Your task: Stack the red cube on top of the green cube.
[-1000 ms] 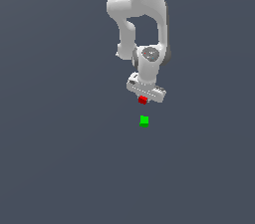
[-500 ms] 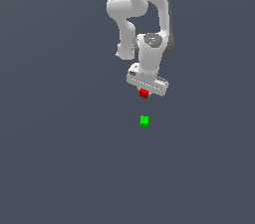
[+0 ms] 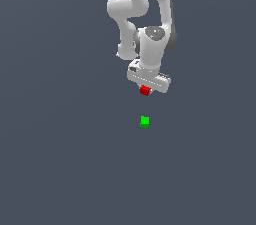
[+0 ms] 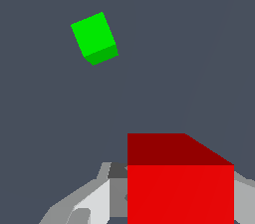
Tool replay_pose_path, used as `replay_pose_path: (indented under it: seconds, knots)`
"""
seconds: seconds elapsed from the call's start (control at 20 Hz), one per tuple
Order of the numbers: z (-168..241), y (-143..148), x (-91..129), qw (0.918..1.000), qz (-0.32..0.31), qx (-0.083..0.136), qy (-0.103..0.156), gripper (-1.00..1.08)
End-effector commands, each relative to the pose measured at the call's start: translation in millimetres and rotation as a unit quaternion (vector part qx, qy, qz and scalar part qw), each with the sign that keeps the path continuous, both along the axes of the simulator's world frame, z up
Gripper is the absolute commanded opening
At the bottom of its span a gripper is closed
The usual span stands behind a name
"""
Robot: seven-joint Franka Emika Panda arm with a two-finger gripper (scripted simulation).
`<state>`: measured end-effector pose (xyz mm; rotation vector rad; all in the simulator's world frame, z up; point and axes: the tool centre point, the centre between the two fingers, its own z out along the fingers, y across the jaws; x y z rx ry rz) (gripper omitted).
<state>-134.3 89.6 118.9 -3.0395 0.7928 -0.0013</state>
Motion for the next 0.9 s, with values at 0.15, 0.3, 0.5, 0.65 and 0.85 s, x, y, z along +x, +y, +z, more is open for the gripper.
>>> replay_pose_path:
  seconds: [0.15, 0.3, 0.5, 0.65, 0.85]
  knots:
    - [-2, 0, 3, 1.0, 0.0, 0.0, 0.0, -1.0]
    - [-5, -1, 10, 1.0, 0.0, 0.0, 0.0, -1.0]
    - [-11, -1, 24, 1.0, 0.0, 0.0, 0.0, -1.0]
    - [-18, -2, 38, 1.0, 0.0, 0.0, 0.0, -1.0]
    - [-28, -3, 61, 1.0, 0.0, 0.0, 0.0, -1.0]
